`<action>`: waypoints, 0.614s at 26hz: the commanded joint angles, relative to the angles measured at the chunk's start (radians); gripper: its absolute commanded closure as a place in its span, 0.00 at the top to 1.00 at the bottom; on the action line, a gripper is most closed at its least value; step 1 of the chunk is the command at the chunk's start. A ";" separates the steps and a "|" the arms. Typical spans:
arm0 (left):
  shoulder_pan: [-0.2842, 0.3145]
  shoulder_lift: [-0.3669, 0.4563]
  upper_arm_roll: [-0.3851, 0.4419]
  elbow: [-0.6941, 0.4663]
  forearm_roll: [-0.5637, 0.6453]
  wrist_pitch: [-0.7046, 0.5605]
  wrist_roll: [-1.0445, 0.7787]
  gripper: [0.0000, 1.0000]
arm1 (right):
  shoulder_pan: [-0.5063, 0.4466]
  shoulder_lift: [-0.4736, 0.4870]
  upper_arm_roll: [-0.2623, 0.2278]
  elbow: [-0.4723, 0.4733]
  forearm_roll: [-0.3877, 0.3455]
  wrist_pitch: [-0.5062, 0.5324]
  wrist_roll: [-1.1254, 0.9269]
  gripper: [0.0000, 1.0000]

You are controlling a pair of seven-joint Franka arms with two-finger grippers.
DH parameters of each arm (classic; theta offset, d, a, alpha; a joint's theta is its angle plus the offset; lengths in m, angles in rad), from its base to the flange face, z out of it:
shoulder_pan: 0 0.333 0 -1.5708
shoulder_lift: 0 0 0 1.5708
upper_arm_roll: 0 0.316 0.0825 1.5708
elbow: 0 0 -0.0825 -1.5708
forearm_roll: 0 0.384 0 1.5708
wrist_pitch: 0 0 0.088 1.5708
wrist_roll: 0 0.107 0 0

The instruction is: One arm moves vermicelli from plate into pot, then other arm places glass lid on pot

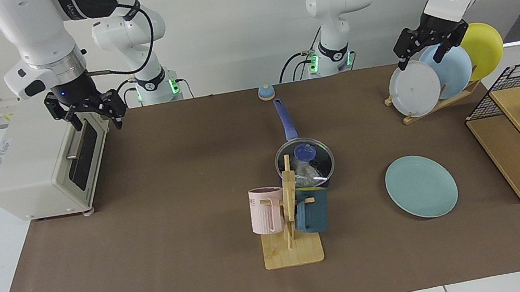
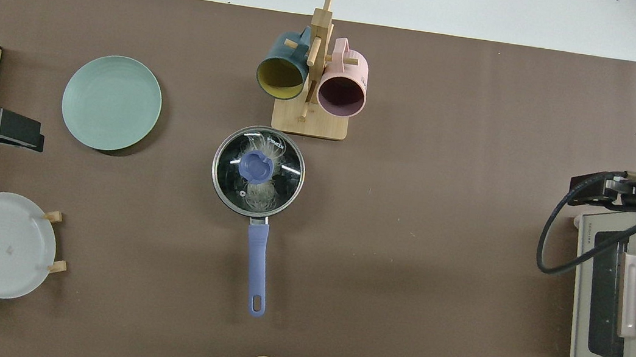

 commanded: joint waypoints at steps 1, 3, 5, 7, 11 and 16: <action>0.005 0.004 -0.005 0.022 0.016 -0.027 -0.002 1.00 | -0.005 0.044 -0.002 0.067 0.021 -0.046 -0.029 0.99; 0.005 0.004 -0.005 0.022 0.016 -0.027 -0.002 1.00 | -0.009 0.039 -0.002 0.057 0.018 -0.048 -0.035 0.99; 0.005 0.004 -0.005 0.022 0.016 -0.027 -0.002 1.00 | -0.012 0.024 -0.002 0.031 0.018 -0.046 -0.078 0.99; 0.005 0.004 -0.005 0.022 0.016 -0.027 -0.002 1.00 | -0.013 0.018 -0.005 0.017 0.018 -0.037 -0.112 0.99; 0.005 0.004 -0.005 0.022 0.016 -0.027 -0.002 1.00 | -0.016 0.018 -0.009 0.017 0.018 -0.034 -0.110 0.99; 0.005 0.004 -0.005 0.022 0.016 -0.027 -0.002 1.00 | -0.013 0.018 -0.009 0.015 0.018 -0.036 -0.098 0.99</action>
